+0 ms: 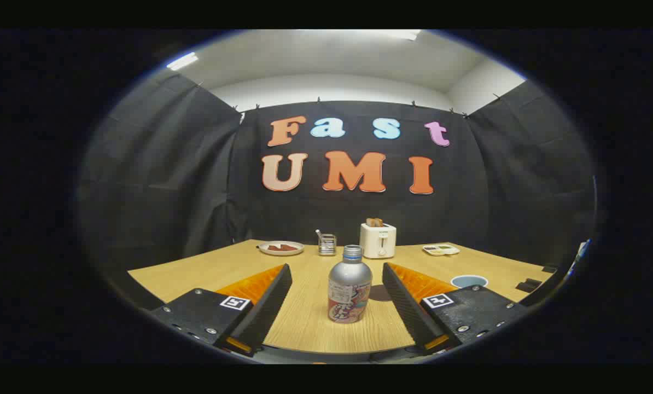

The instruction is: Take the bottle from table, then pour the juice into the cup, finally place the bottle on the coaster

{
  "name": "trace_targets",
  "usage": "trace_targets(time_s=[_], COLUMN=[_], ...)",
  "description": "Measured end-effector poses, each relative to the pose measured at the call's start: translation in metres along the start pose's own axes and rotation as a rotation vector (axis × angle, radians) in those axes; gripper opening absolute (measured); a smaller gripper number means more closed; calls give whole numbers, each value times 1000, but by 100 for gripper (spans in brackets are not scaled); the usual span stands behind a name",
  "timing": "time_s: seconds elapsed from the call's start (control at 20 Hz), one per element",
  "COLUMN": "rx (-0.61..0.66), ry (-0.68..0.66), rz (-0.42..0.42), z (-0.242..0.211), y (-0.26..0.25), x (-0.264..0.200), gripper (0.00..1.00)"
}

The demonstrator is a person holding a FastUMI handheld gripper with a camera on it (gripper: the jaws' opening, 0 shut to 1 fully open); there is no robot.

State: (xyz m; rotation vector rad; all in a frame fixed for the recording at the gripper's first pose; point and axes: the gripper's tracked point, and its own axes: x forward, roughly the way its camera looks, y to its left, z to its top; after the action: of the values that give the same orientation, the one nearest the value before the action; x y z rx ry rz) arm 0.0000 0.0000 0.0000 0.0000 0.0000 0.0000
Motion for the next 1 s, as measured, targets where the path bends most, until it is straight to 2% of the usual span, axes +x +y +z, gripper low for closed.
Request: trace_targets(time_s=[0.35, 0.6, 1.0], rx=[-20, -27, -75], ry=[-29, 4, 68], rz=[4, -34, -23], z=[5, -4, -28], y=[9, -3, -4], x=[-2, 4, 14], gripper=[99, 98, 99])
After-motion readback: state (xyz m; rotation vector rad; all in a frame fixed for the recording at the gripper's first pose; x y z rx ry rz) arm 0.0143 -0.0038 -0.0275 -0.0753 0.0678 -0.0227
